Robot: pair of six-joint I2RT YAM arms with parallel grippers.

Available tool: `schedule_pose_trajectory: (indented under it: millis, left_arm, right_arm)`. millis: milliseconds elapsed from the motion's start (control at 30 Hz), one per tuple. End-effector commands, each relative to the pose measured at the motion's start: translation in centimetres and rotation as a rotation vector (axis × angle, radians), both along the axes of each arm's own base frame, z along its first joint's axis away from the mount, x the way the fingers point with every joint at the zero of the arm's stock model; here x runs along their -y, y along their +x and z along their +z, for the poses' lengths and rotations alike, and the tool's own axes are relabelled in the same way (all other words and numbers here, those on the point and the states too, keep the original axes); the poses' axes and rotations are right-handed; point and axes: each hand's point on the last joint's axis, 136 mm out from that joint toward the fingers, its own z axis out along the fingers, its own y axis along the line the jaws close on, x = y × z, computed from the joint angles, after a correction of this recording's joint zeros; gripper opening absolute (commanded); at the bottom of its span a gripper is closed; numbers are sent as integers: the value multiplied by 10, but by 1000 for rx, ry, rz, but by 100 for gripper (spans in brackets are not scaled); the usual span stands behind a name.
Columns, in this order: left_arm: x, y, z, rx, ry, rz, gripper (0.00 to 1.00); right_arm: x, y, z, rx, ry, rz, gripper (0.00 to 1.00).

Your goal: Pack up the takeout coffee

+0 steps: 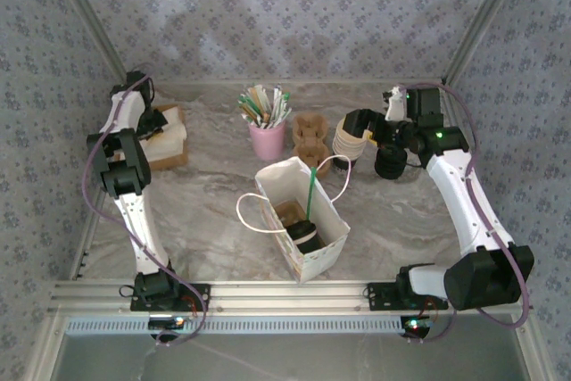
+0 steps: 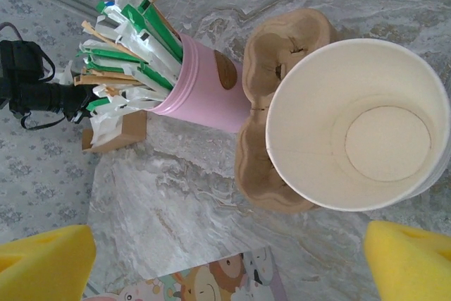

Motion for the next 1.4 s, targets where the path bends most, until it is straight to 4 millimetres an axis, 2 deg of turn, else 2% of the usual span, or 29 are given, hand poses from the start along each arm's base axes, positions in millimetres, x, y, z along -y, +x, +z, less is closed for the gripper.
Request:
schedule_pose_trajectory:
  millis: [0,233,433,633,800,967,1167,1200,1267,1367]
  left_arm:
    - [-1,-3,23,25,27,-7,13]
    - [1,-2,17,22,15,-8,14]
    - [1,-1,20,30,11,-10,20]
    - [3,-1,16,25,0,-12,21]
    - [5,-1,15,28,-12,-13,27]
    - [5,-1,15,29,-13,-14,15]
    - [5,-1,10,23,-12,-14,14]
    - [5,-1,10,22,-13,-12,19]
    - [4,-2,9,18,-9,-11,42]
    - [4,-2,8,16,-3,-11,43]
  right_arm:
    - [-1,4,11,28,-6,0,100]
    - [-3,3,10,23,-8,7,100]
    - [-5,4,9,20,-9,10,100]
    - [-6,4,9,23,-11,15,100]
    - [-6,4,9,19,-13,17,100]
    - [-7,4,7,15,-13,21,100]
    - [-8,5,8,16,-15,24,100]
    - [-8,5,9,18,-17,23,100]
    - [-9,4,10,18,-15,27,100]
    - [-9,5,9,16,-15,28,100]
